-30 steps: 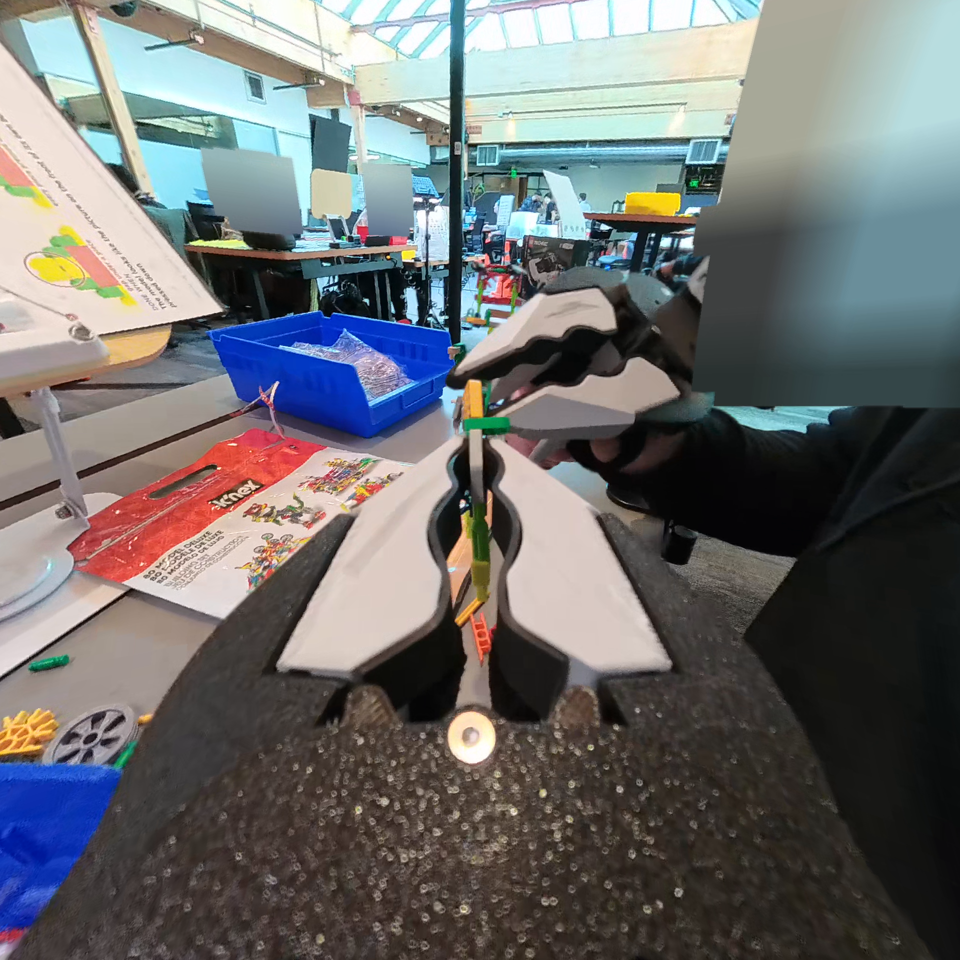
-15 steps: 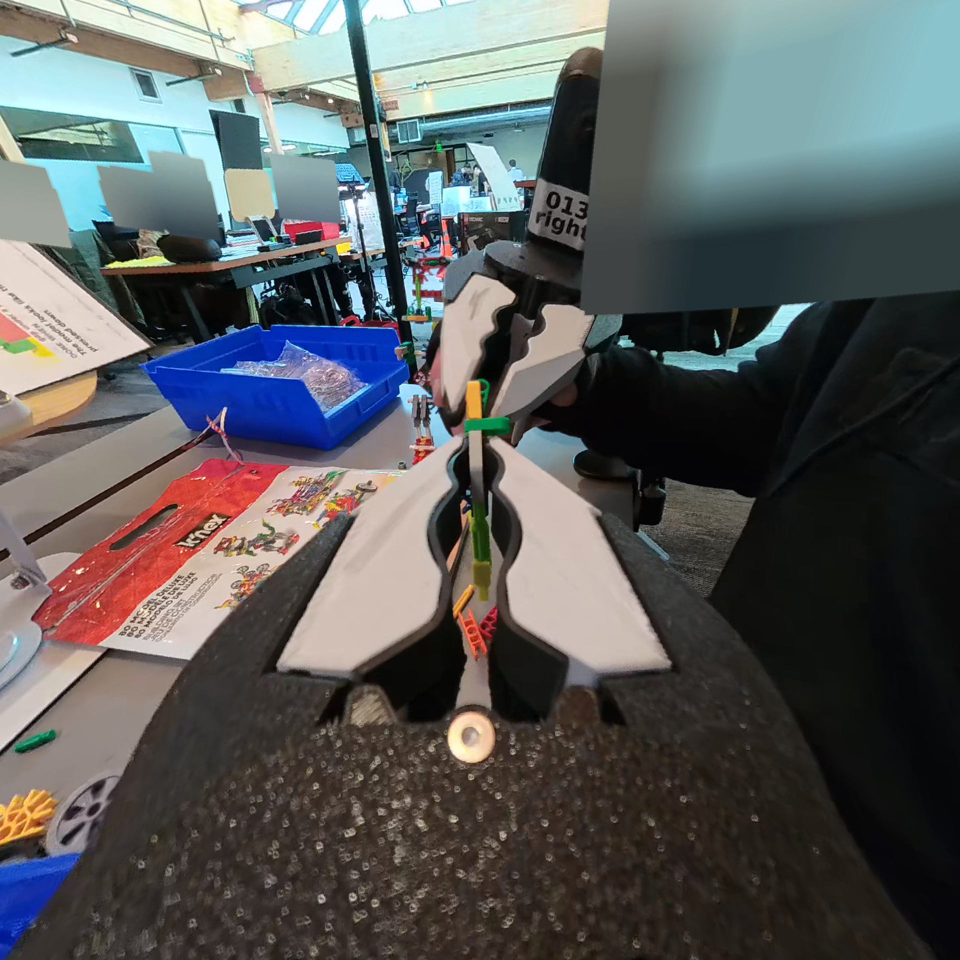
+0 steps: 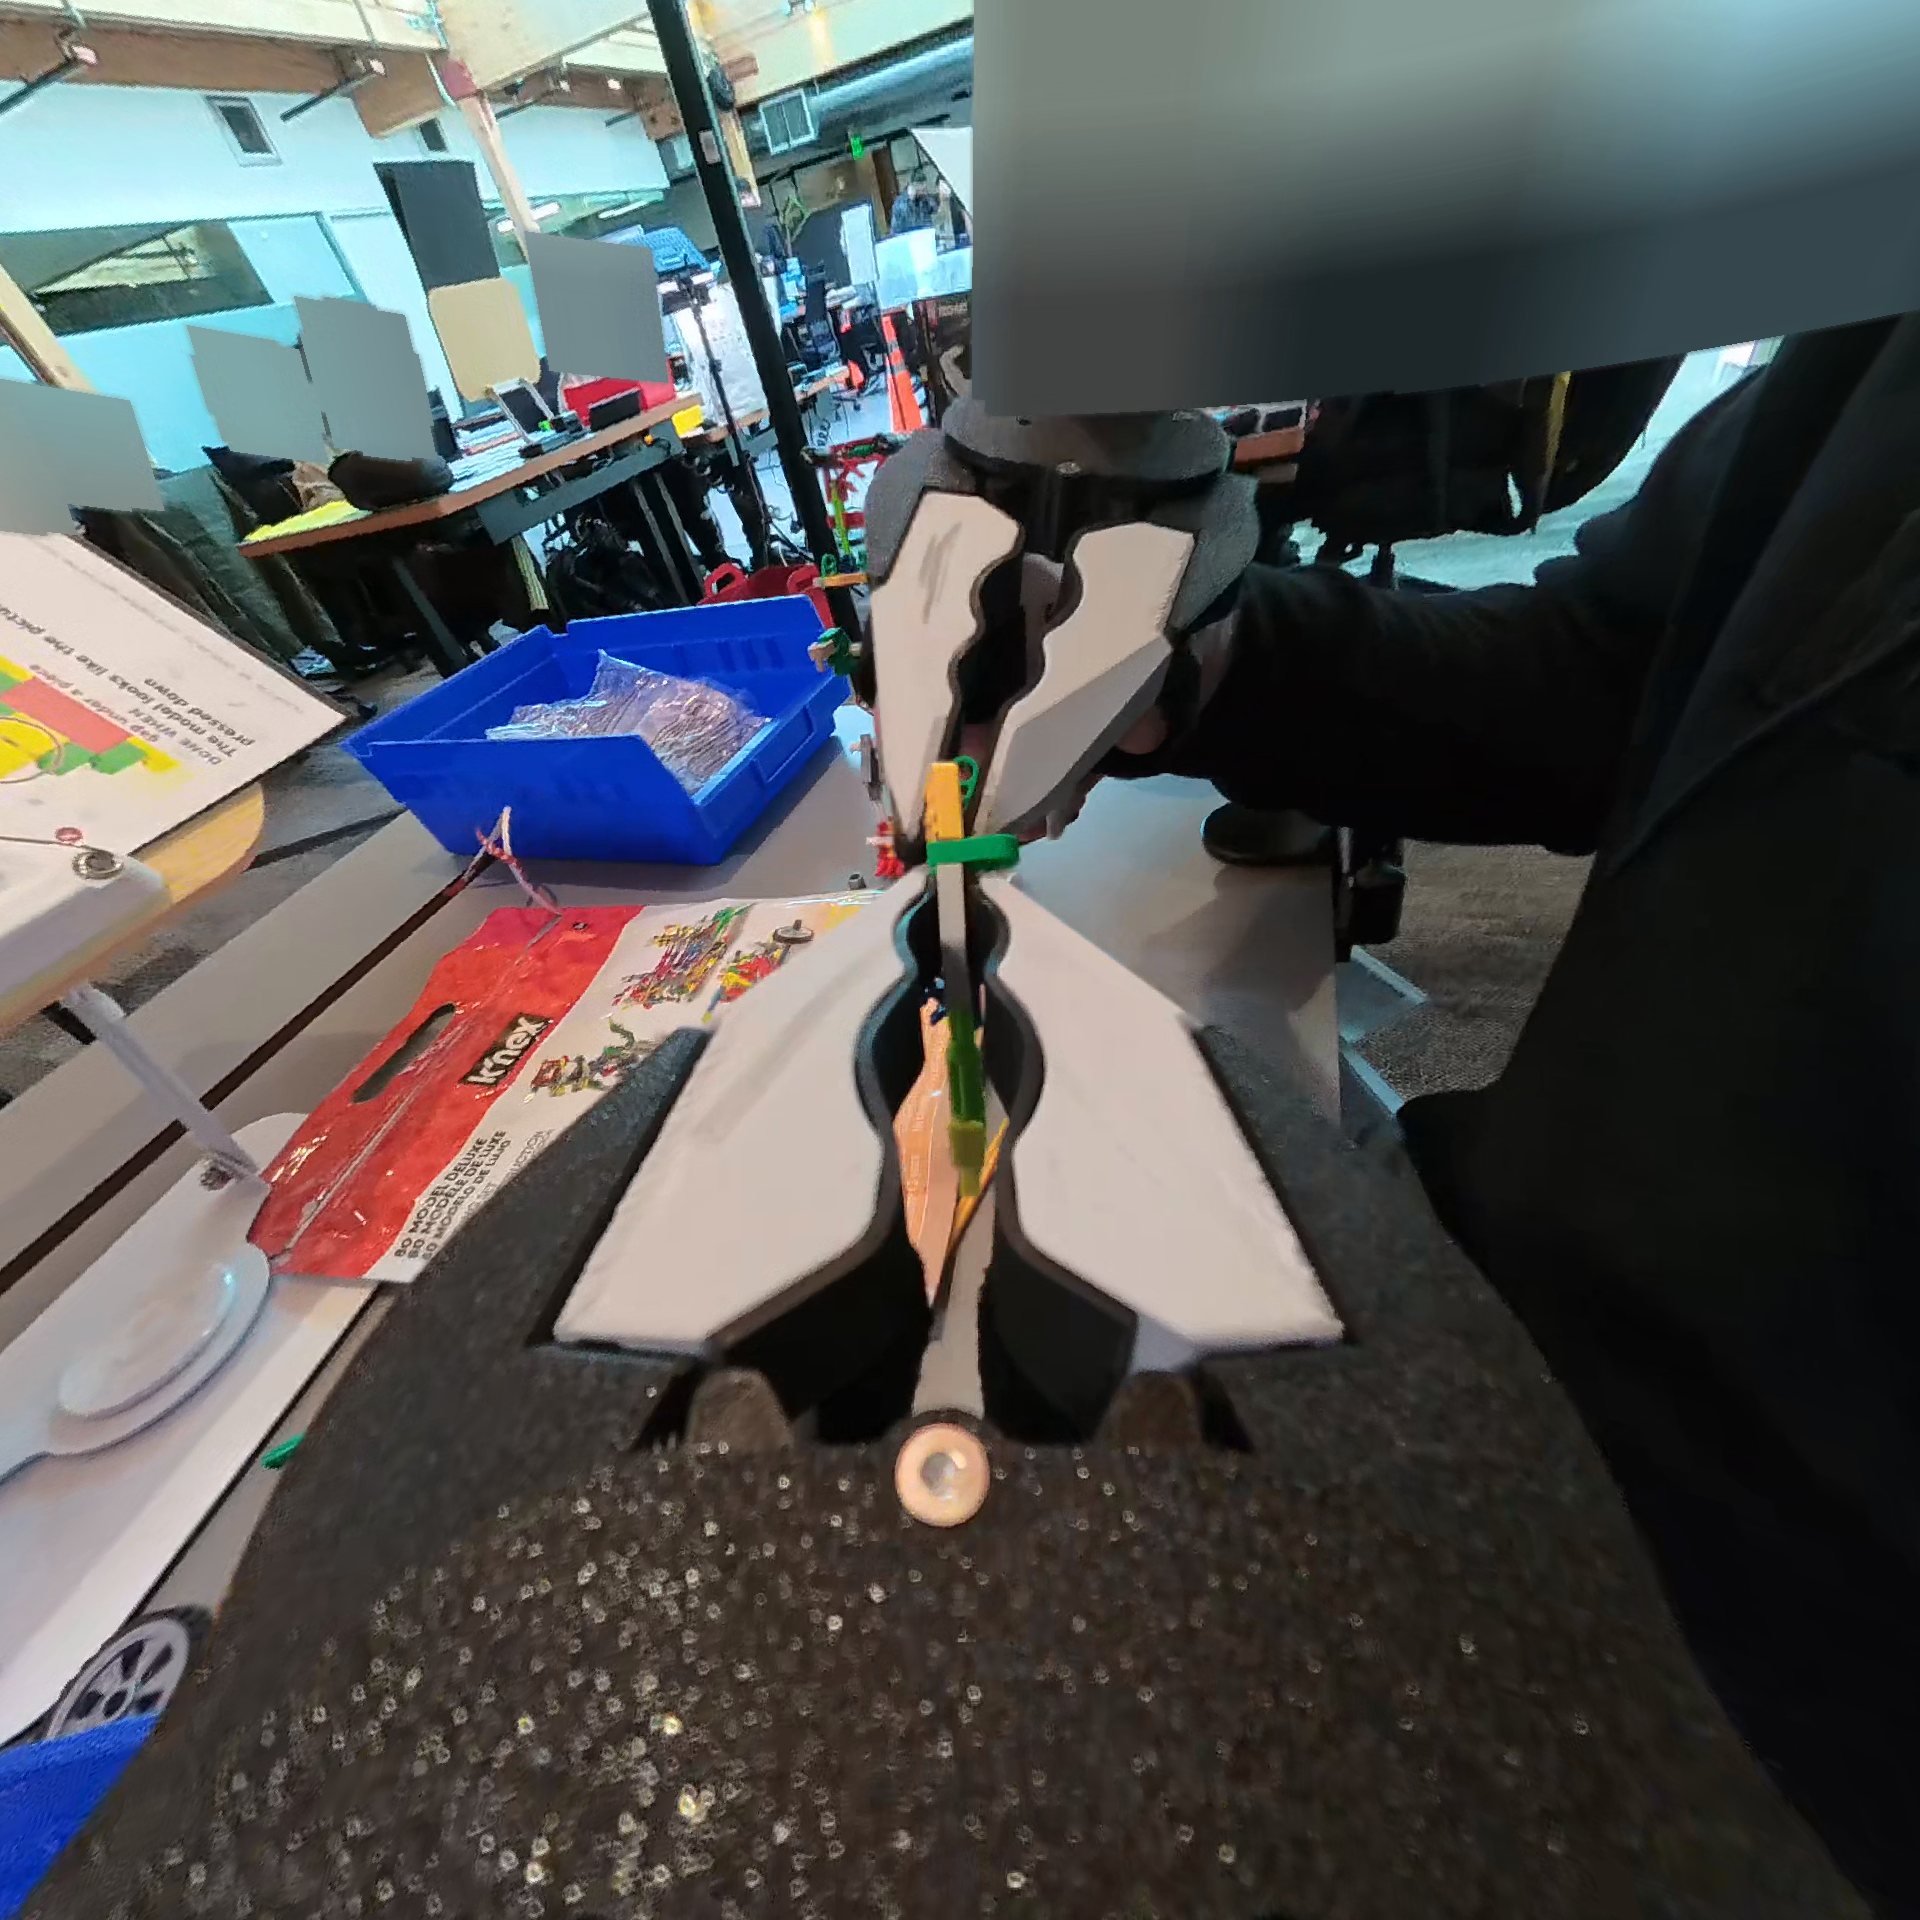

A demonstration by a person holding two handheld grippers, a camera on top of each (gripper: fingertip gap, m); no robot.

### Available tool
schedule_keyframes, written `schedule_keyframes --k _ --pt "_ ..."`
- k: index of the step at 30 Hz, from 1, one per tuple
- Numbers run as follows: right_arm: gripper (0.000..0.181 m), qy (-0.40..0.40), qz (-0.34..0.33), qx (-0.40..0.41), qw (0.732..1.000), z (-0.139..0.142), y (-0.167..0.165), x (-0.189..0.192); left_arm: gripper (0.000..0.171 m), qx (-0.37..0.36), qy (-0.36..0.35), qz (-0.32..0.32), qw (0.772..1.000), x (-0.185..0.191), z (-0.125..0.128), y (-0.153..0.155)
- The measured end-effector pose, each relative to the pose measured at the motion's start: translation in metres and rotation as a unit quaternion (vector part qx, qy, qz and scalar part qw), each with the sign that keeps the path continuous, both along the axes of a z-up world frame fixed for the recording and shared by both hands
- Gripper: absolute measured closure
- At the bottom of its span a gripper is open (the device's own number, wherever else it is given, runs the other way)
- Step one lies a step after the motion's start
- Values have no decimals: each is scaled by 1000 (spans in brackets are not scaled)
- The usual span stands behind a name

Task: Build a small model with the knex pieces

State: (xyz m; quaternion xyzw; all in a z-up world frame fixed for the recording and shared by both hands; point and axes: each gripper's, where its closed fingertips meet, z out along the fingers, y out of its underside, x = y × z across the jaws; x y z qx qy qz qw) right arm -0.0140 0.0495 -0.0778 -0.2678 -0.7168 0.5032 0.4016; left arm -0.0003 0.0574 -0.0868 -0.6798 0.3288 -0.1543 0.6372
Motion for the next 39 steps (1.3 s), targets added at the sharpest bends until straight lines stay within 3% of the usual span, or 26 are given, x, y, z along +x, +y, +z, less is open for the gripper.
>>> schedule_keyframes --k 11,15,25,32,39 --pt "173 9 16 70 997 -4 -7 4 171 -23 56 -26 998 4 -6 -9" --pt "155 14 -21 93 995 -5 0 -1 171 -31 58 -28 997 4 -11 -10" --pt "175 46 -41 221 973 -10 -4 0 171 -43 59 -20 997 1 -13 -7" --pt "178 18 -25 181 983 -12 -4 0 171 -48 58 -14 997 0 -15 -5" --pt "180 -11 -20 152 988 -18 -2 -1 171 -37 104 10 994 -3 -22 -2"
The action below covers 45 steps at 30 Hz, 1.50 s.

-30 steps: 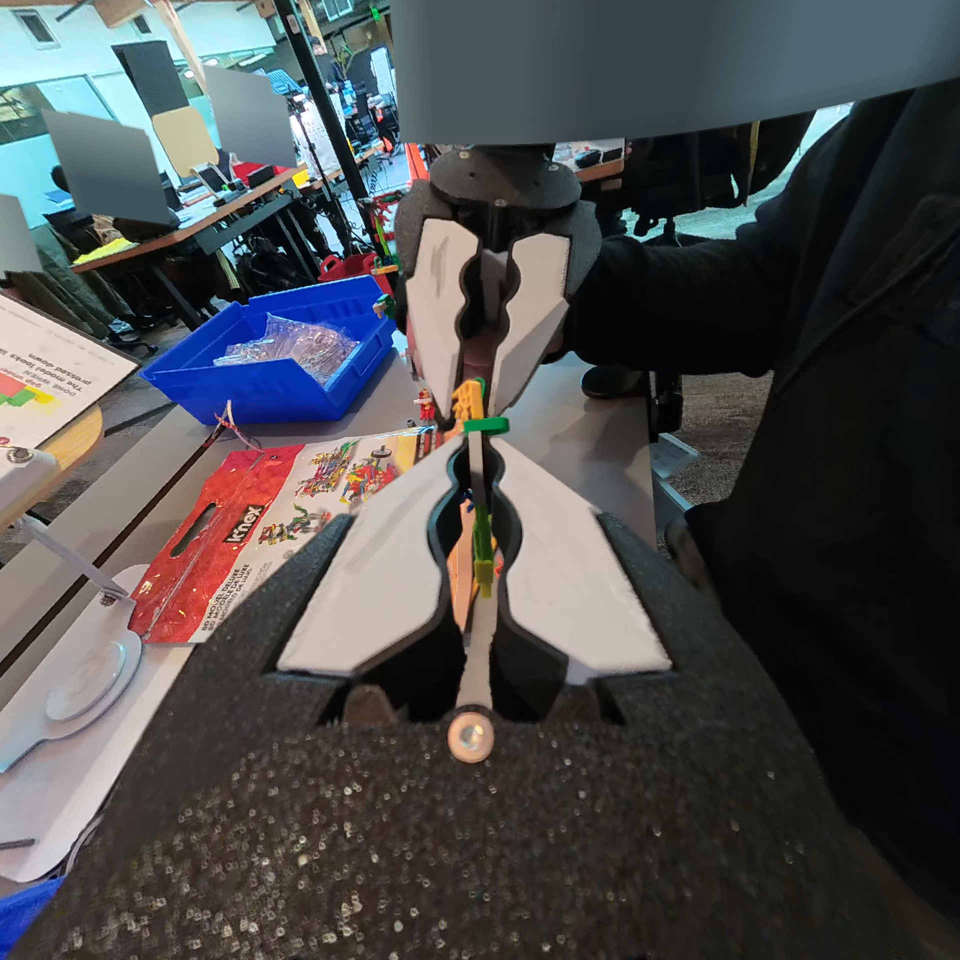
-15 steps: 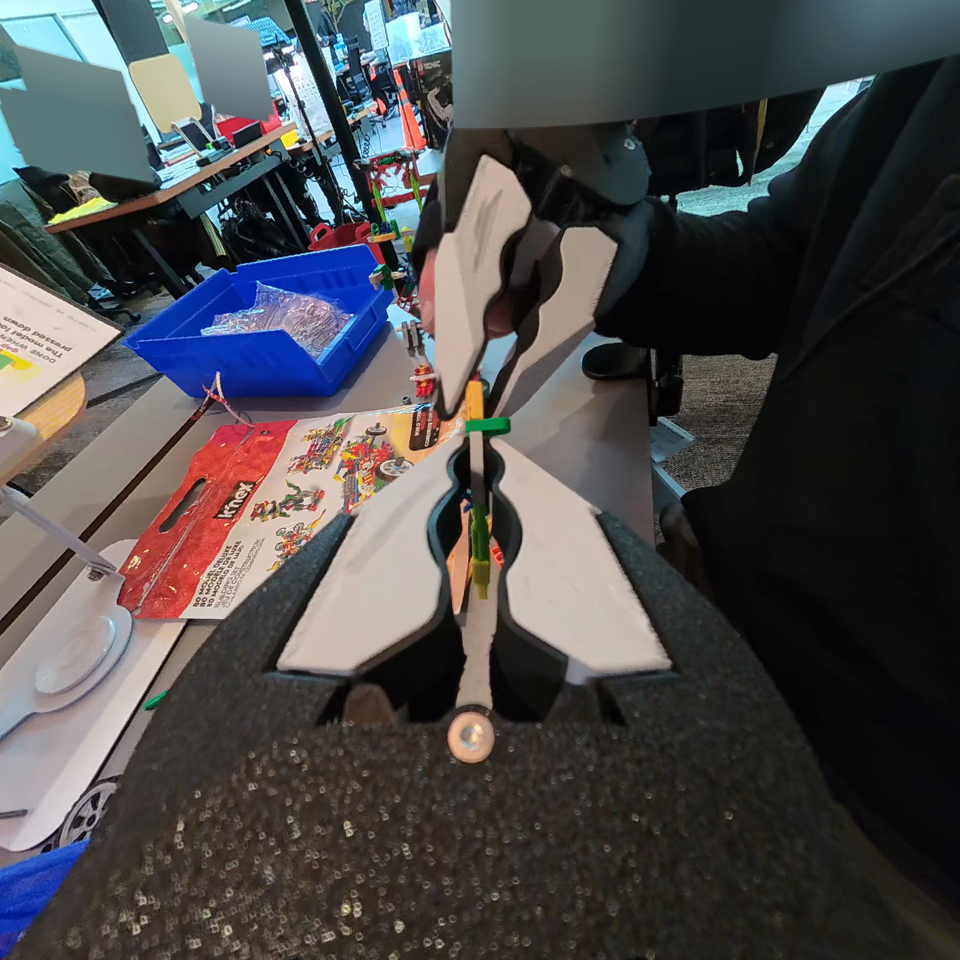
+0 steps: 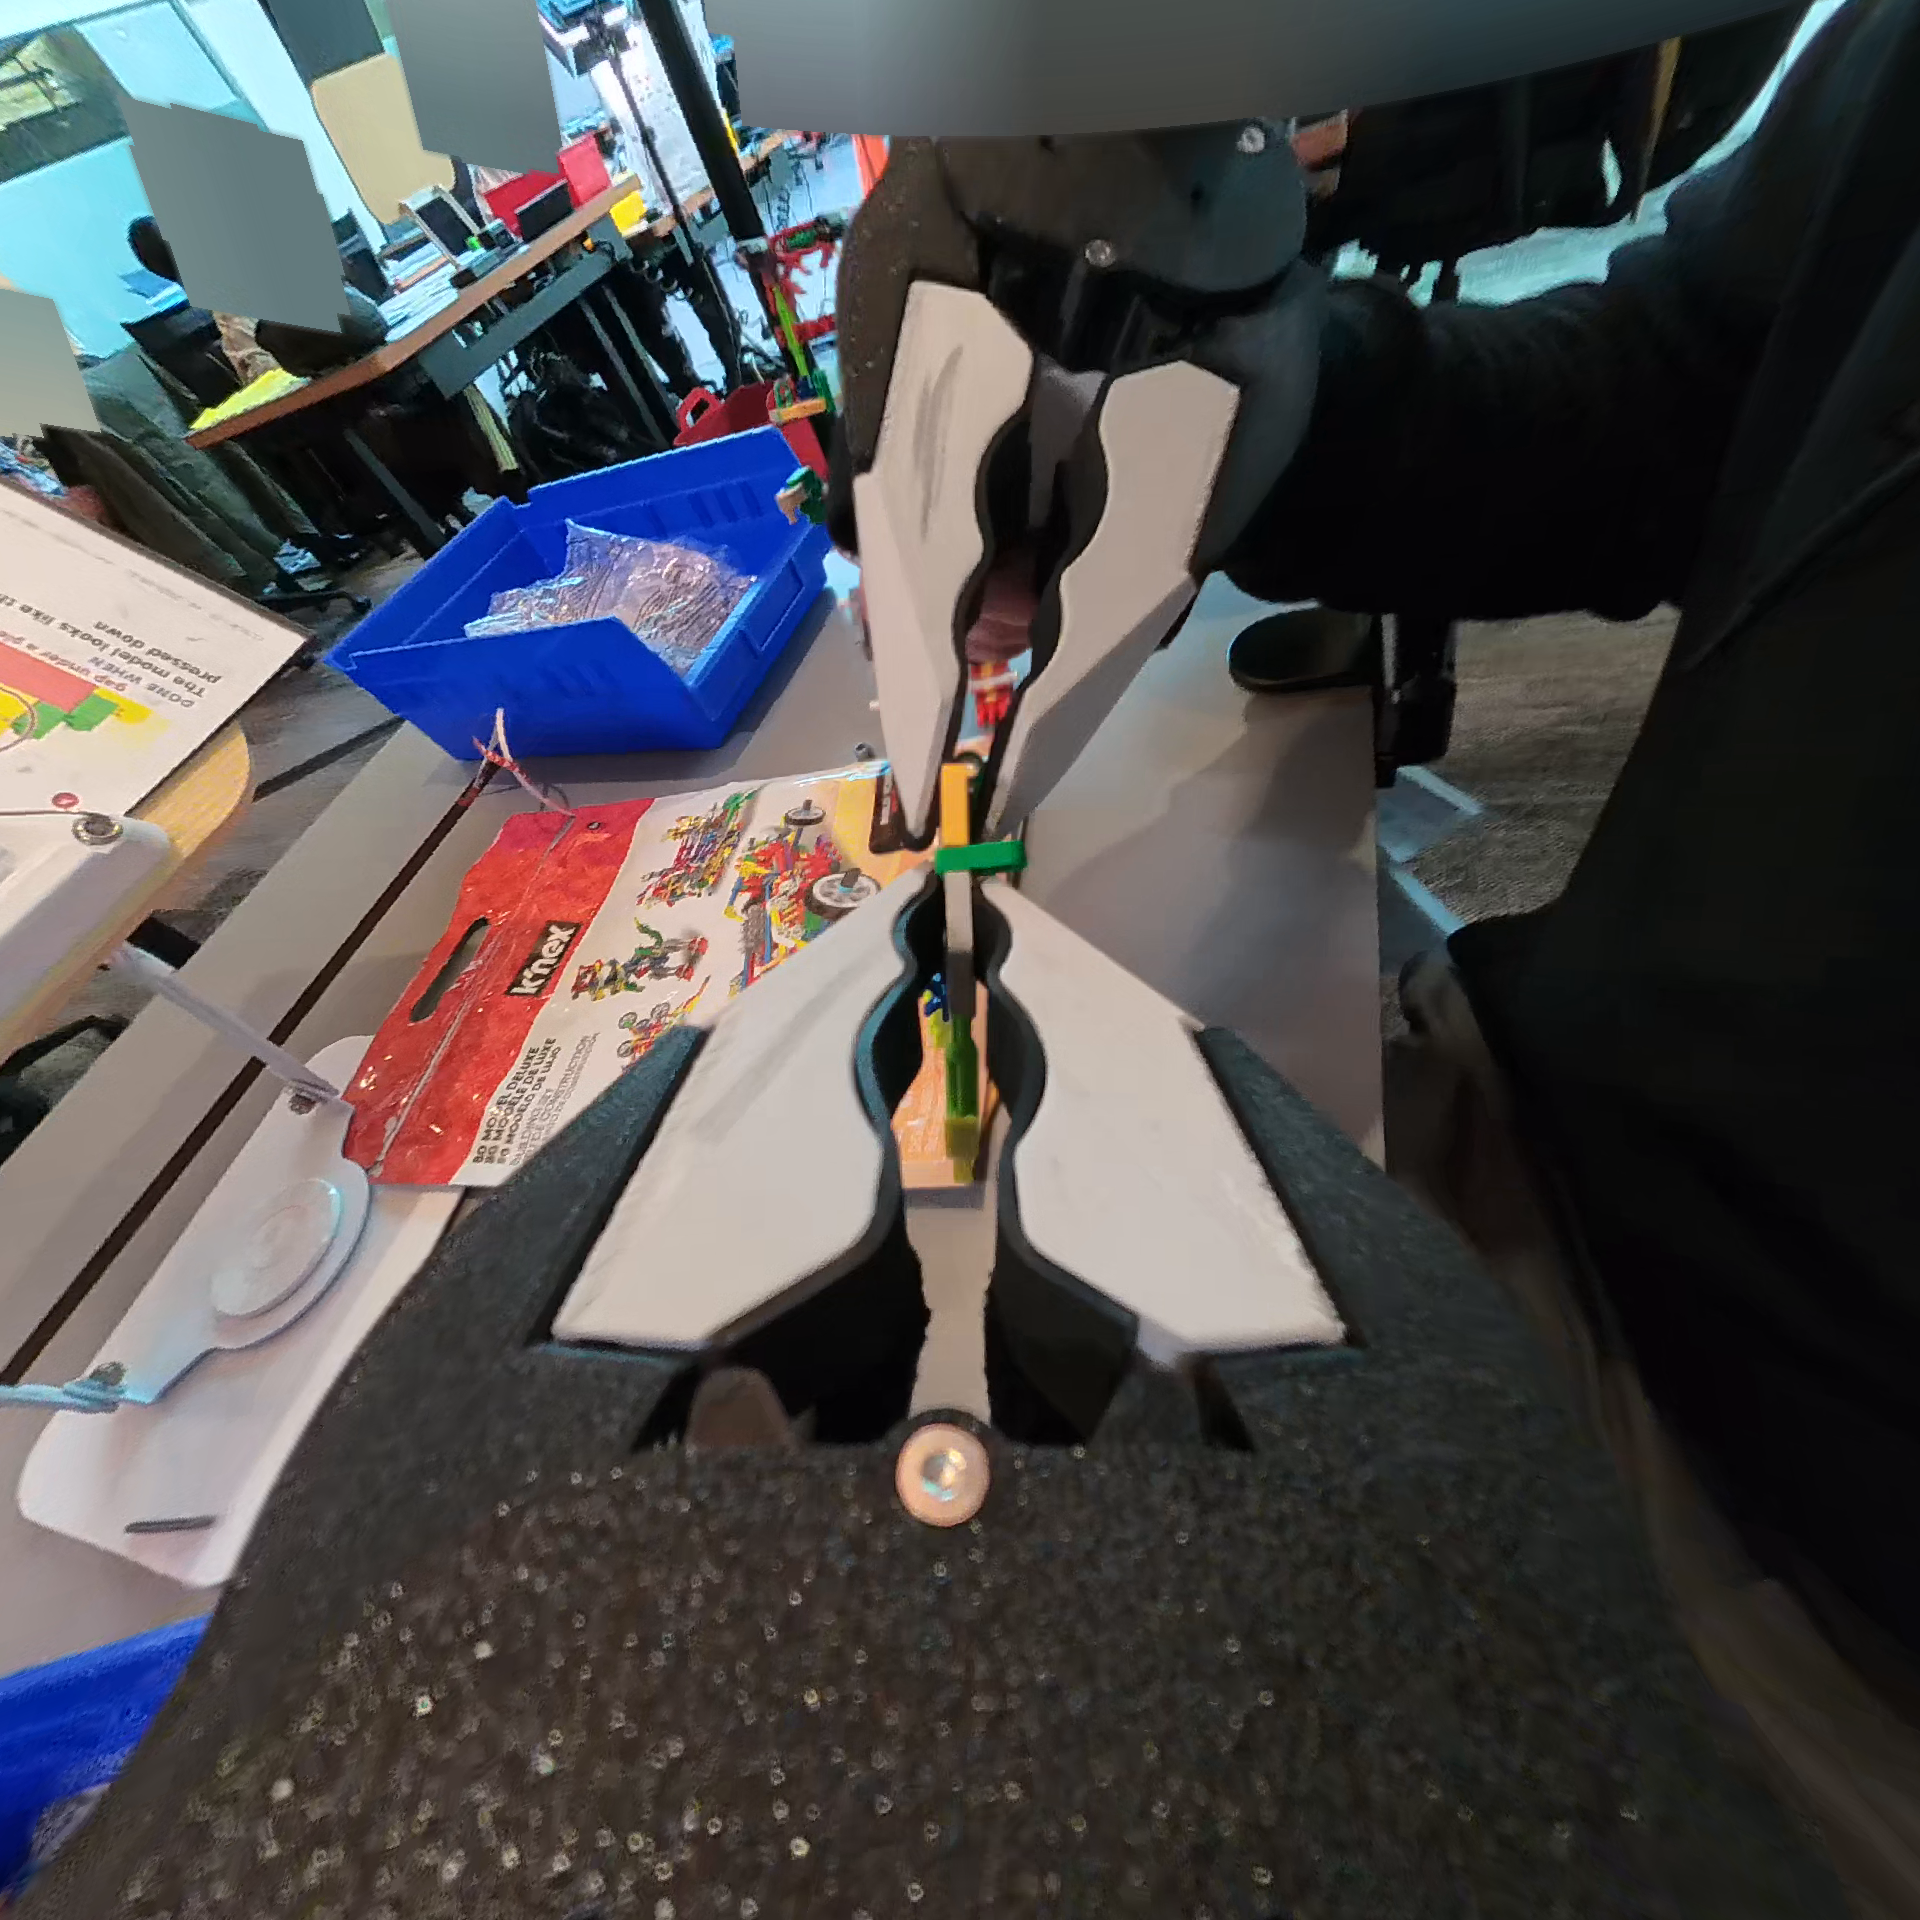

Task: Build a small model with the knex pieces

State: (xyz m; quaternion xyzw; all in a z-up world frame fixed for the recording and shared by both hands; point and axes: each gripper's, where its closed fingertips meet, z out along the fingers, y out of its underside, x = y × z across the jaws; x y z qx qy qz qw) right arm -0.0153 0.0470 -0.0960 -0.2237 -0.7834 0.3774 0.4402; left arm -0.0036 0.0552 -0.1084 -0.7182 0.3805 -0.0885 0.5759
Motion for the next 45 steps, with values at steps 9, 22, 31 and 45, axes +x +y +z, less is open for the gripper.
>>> schedule_keyframes --k 9,22,31,45 --pt "178 -38 -10 -30 999 -9 1 -4 171 17 92 28 995 -6 -8 2" --pt "174 -62 15 3 998 -8 1 1 171 -6 102 21 995 -7 -10 1" --pt "177 -62 3 36 997 -10 4 1 171 -23 119 28 992 -9 -18 4" --pt "180 -58 -18 87 994 -15 9 2 171 -30 127 26 991 -8 -20 6"
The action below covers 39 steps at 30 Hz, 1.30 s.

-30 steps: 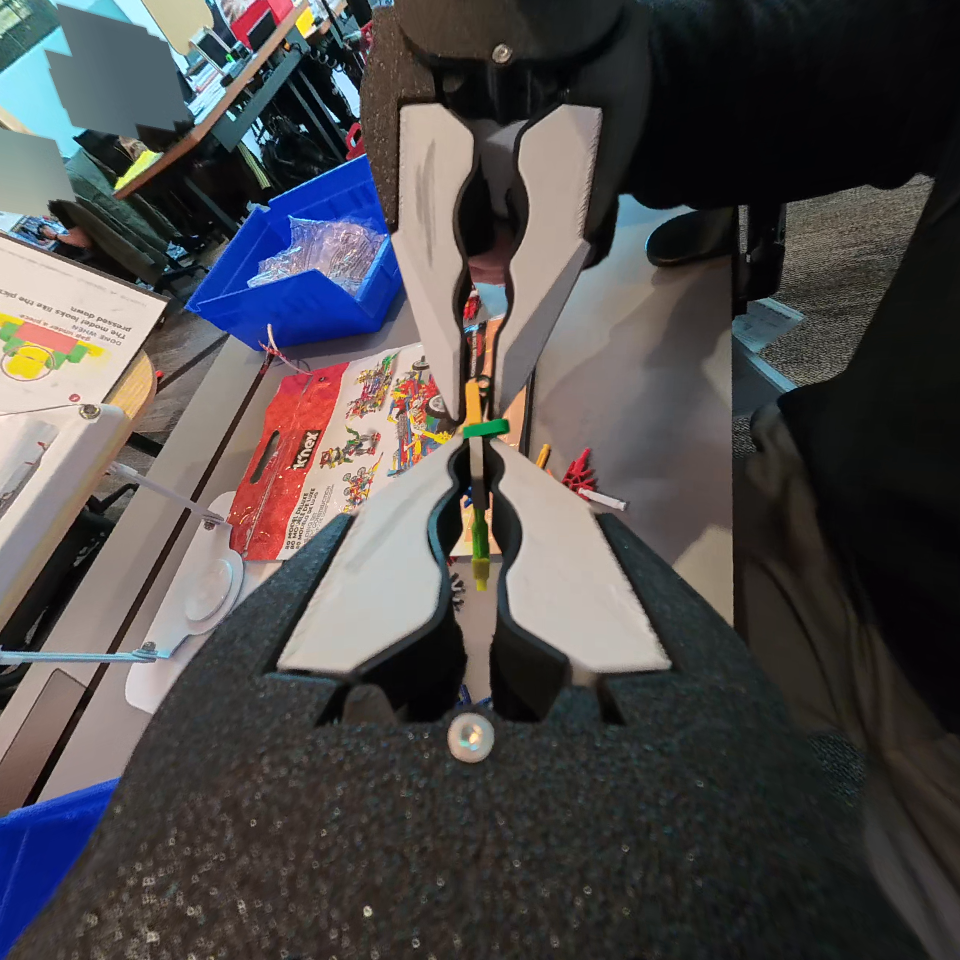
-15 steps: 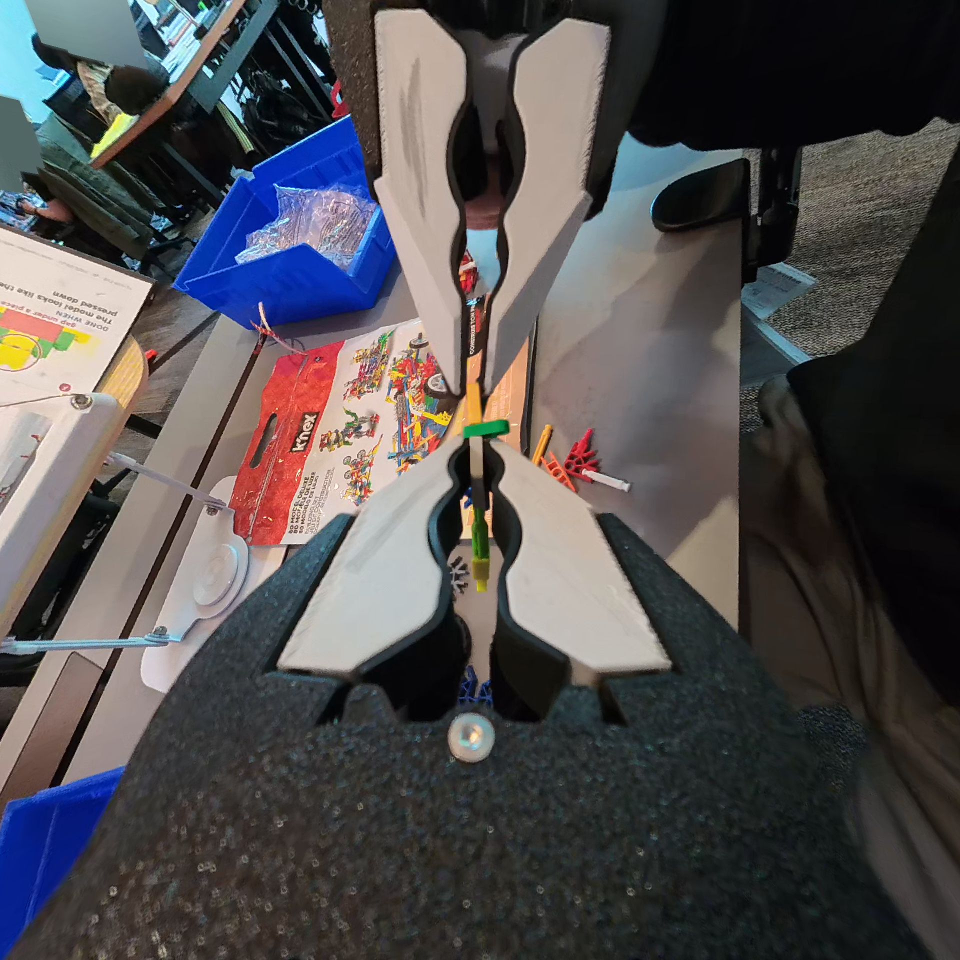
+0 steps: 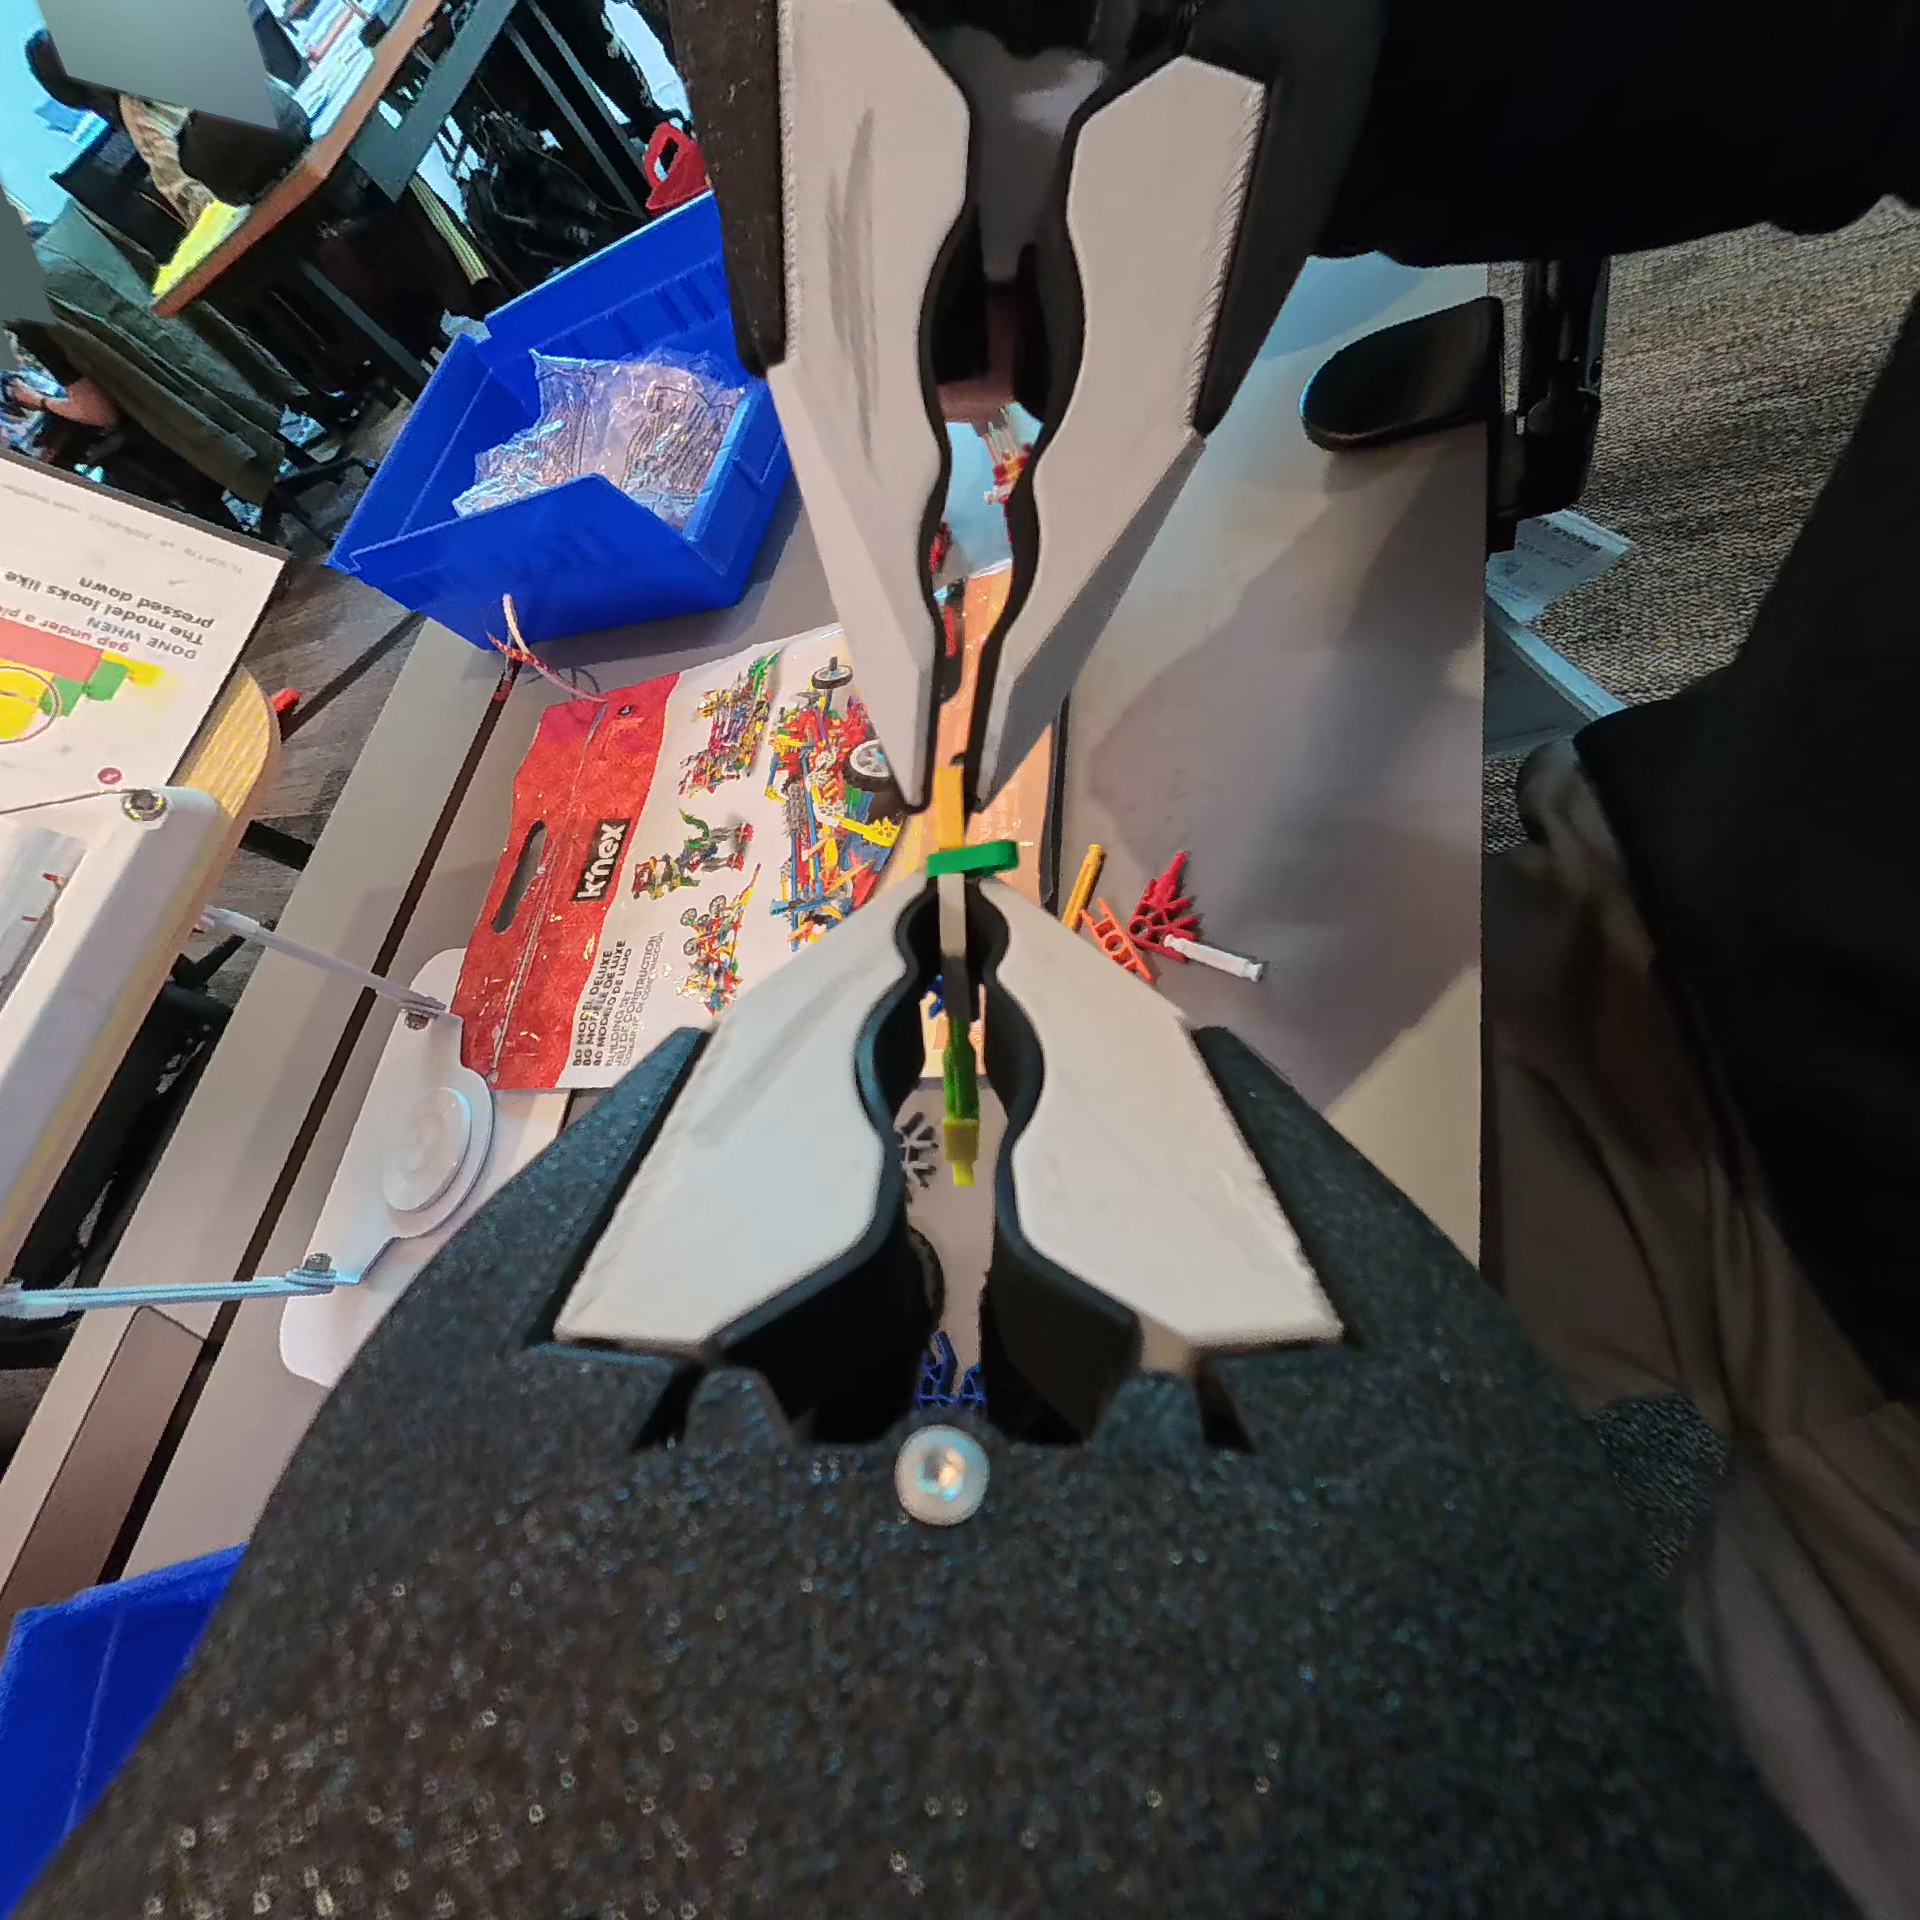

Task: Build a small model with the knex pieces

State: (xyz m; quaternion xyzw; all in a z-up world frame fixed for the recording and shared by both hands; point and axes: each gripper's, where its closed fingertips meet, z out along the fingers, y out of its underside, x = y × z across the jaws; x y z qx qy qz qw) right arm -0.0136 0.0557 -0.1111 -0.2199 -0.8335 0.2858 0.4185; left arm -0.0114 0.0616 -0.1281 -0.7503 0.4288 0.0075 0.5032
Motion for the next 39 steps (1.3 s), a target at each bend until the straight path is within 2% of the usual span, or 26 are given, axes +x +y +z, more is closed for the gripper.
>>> schedule_keyframes --k 6,10,12,14,19,27,33,39 --pt "181 -4 -11 17 1000 -7 1 -1 171 -9 2 0 1000 -2 -6 1" --pt "181 -3 -22 -10 1000 -8 5 -7 171 -7 6 15 1000 -8 -8 5" --pt "178 30 -30 -37 998 1 8 -10 171 7 -22 20 1000 -11 2 7" --pt "165 42 -42 -37 998 6 12 -10 171 30 -23 34 999 -17 8 12" --pt "176 77 -70 -22 994 15 18 -12 171 46 -38 38 998 -15 16 16" --pt "178 145 -116 10 983 33 22 -10 171 67 -100 48 992 -10 32 21" --pt "179 213 -173 60 960 40 28 -11 171 63 -161 80 982 -10 38 26" --pt "180 317 -249 146 903 48 32 -13 171 70 -204 100 971 -11 45 31"
